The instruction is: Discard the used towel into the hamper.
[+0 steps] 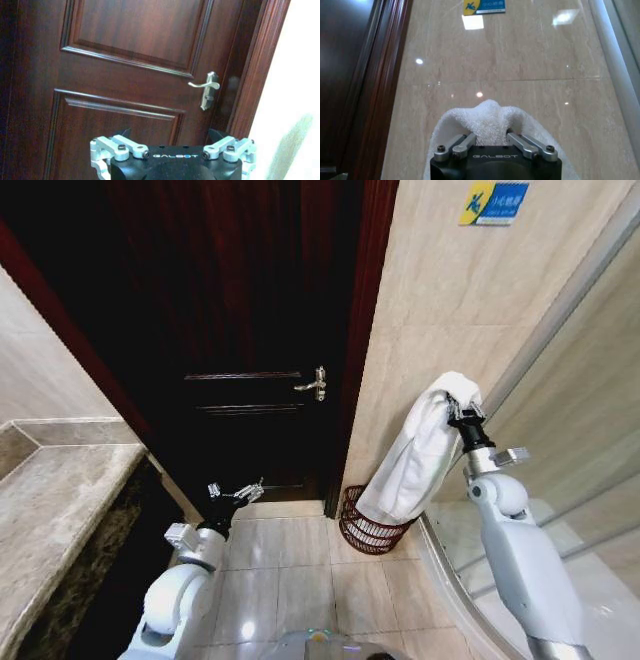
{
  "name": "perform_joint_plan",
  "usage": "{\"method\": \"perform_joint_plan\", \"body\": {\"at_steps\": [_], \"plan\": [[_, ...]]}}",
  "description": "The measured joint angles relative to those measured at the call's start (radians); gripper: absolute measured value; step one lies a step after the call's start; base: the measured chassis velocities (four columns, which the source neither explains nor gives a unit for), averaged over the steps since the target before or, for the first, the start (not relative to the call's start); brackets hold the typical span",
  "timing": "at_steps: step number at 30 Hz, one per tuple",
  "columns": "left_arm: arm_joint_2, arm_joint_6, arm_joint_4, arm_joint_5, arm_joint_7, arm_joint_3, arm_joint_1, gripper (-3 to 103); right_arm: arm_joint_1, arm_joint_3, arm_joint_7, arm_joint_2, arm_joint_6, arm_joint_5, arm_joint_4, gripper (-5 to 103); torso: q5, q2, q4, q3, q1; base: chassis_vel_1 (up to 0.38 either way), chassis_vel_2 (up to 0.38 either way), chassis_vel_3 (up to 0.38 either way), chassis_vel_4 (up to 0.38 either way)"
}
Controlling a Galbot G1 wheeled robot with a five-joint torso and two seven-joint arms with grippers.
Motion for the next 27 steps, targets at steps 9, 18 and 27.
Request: {"method": "perform_joint_plan", "body": {"at_steps": [9, 18, 27], "plan": [[0.000, 0.000, 0.000, 0.000, 0.000, 0.000, 0.000, 100, 0.019, -0.017, -0.012, 0.027, 0.036, -0.032, -0.069, 14, 0.0001, 0.000, 0.0001, 0.000, 0.000, 0.000, 0.000, 0.000, 0.000], [0.000, 0.000, 0.000, 0.000, 0.000, 0.000, 0.000, 100, 0.036, -0.020, -0.018, 0.025, 0.057, -0.042, -0.120, 14, 0.0001, 0.000, 0.0000, 0.000, 0.000, 0.000, 0.000, 0.000, 0.000], [0.000, 0.000, 0.000, 0.000, 0.000, 0.000, 0.000, 100, 0.059, -0.029, -0.024, 0.038, 0.081, -0.053, -0.175, 14, 0.0000, 0.000, 0.0000, 0.000, 0.000, 0.000, 0.000, 0.000, 0.000]]}}
